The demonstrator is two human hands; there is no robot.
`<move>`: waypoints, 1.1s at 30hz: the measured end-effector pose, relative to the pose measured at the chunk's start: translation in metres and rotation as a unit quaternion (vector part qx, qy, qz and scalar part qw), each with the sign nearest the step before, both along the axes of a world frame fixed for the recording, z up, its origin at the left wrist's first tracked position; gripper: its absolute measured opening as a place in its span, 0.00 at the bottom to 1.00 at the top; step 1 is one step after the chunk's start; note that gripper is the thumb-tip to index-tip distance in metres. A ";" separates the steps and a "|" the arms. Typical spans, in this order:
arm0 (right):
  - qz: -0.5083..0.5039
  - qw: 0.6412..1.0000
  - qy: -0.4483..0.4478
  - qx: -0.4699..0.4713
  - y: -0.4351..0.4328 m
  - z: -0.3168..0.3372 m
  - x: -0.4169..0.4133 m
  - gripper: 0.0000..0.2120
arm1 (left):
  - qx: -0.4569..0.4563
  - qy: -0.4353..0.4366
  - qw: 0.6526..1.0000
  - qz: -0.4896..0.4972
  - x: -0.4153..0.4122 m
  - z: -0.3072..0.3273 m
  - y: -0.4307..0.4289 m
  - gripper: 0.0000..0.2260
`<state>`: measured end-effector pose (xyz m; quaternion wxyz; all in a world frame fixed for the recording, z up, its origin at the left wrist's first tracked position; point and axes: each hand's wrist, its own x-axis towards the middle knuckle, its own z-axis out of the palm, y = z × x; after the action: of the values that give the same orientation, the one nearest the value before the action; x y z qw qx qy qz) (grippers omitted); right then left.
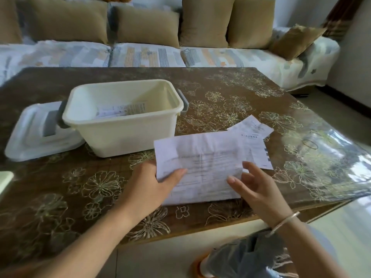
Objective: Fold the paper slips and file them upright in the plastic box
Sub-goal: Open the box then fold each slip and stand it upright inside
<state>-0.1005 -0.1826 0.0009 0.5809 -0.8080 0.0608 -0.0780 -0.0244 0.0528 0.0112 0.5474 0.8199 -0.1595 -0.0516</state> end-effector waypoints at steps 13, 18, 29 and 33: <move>-0.122 0.944 -0.003 -0.307 0.029 -0.027 0.011 0.28 | 0.336 -0.160 0.920 0.124 0.002 -0.027 -0.010 0.28; -0.141 0.911 -0.066 -0.383 0.030 -0.037 0.009 0.29 | 0.333 -0.275 0.886 0.168 0.004 -0.044 -0.005 0.42; 0.034 0.882 -0.163 -0.440 0.020 -0.037 0.010 0.14 | 0.240 -0.331 0.910 -0.074 0.013 -0.043 0.000 0.08; 0.162 0.882 -0.143 -0.419 0.017 -0.036 0.007 0.26 | 0.242 -0.267 0.928 -0.097 0.009 -0.041 0.007 0.11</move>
<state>-0.0937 -0.1660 -0.0351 0.1947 -0.9547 -0.1931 -0.1160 -0.0157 0.0598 -0.0294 0.2623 0.8913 -0.3611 0.0796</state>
